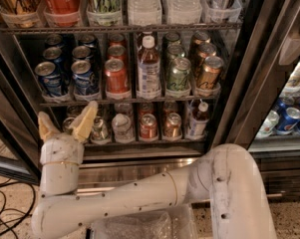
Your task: Pick pepsi can from middle shelf of fridge
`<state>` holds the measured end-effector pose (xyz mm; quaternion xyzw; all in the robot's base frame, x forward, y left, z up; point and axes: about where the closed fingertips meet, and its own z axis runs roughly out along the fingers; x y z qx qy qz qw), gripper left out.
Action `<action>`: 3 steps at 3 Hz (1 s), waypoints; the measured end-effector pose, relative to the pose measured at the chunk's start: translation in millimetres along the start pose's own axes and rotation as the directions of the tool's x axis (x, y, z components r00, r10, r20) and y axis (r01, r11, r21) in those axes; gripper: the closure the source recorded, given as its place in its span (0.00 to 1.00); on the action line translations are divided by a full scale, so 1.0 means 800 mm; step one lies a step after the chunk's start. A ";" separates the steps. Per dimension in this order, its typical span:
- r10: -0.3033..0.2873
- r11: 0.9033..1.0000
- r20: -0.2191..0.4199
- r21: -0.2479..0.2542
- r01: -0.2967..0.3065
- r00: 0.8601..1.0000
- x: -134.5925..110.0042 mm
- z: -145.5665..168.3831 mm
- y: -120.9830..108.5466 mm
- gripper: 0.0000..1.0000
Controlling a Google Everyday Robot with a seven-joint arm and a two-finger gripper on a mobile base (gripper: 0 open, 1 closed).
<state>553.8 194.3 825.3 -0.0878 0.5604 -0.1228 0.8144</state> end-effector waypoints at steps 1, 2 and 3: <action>0.027 0.996 -0.016 0.083 -0.025 1.000 0.005 0.027 -0.026 0.09; 0.076 0.991 -0.046 0.117 -0.070 0.996 0.009 0.051 -0.047 0.13; 0.122 0.988 -0.079 0.108 -0.113 0.989 0.012 0.057 -0.053 0.32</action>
Offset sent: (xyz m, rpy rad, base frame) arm 0.0556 -0.0776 0.0186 0.2163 0.0752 -0.1880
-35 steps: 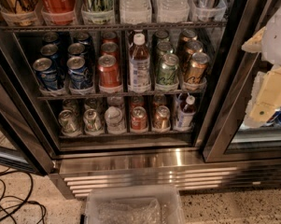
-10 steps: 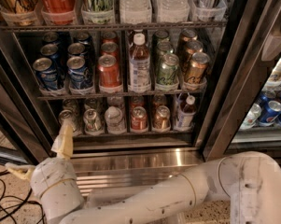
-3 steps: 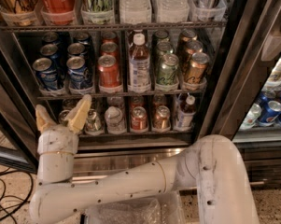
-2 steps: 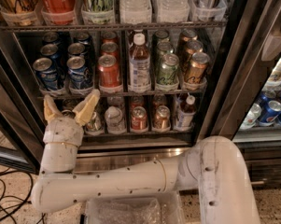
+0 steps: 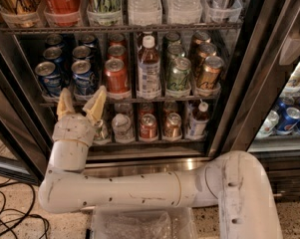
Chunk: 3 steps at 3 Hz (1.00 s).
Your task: Pick pepsi can from middle shelf of fridge
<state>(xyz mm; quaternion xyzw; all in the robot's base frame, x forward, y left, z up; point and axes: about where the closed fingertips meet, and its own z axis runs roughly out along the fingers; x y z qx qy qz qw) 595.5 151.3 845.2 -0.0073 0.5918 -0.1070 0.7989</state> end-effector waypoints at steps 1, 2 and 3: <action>0.018 1.000 -0.028 -0.016 -0.019 0.999 0.008 -0.016 0.005 0.42; 0.024 0.999 -0.040 -0.025 -0.025 0.999 0.015 -0.028 0.011 0.41; 0.026 0.999 -0.051 -0.026 -0.028 0.998 0.022 -0.030 0.013 0.37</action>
Offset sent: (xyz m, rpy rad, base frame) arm -0.0279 -0.0068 -0.0430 0.0582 0.0974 -0.0442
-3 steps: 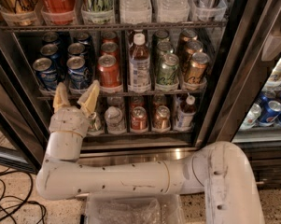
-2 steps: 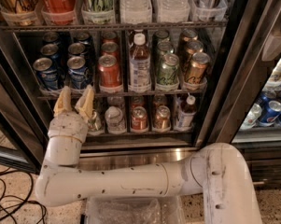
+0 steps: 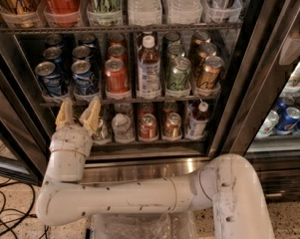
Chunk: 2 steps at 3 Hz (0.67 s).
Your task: Pick pepsi can from middle shelf of fridge
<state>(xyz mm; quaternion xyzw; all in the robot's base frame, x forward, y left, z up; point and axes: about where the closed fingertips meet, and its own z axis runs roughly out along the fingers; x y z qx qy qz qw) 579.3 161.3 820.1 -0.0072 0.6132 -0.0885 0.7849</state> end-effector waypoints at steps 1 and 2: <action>0.002 1.000 -0.004 0.007 -0.002 1.000 0.001 0.010 -0.001 0.39; -0.002 1.000 -0.017 0.006 0.002 1.000 0.003 0.025 -0.004 0.38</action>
Offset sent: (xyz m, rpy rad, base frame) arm 0.0320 -0.0245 -0.0037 0.0151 0.0631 -0.0645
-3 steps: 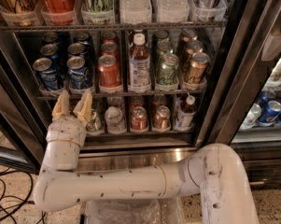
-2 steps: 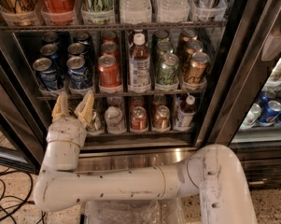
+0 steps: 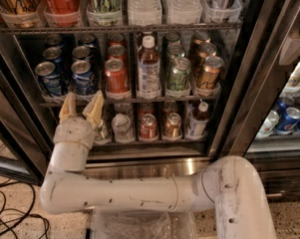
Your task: Pick pepsi can from middle shelf of fridge
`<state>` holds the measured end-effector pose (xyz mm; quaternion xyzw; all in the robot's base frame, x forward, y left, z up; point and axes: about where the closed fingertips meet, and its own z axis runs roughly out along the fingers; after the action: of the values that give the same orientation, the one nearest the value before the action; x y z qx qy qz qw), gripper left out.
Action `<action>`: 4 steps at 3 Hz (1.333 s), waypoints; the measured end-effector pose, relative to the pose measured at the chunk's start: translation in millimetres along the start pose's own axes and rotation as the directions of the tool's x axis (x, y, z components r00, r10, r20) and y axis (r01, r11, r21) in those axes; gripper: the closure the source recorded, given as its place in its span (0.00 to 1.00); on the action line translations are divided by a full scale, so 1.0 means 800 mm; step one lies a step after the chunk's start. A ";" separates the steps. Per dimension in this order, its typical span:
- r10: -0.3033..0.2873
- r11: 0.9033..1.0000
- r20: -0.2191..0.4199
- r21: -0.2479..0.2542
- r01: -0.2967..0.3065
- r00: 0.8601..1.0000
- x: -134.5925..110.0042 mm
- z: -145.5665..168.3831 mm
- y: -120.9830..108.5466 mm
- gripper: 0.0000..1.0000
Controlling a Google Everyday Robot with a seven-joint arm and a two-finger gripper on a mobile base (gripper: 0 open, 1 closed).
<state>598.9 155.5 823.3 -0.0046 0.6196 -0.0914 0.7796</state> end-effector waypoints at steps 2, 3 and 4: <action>-0.031 0.999 -0.048 -0.029 0.030 0.998 0.008 0.043 0.007 0.39; -0.034 0.999 -0.036 -0.026 0.033 0.999 0.001 0.053 0.011 0.39; -0.037 0.999 -0.040 -0.013 0.037 0.999 0.000 0.065 0.009 0.40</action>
Offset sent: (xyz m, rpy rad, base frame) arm 0.0261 -0.0079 -0.0130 -0.0212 0.0967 0.0012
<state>649.9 157.5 834.5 -0.0191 0.6355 -0.1021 0.7651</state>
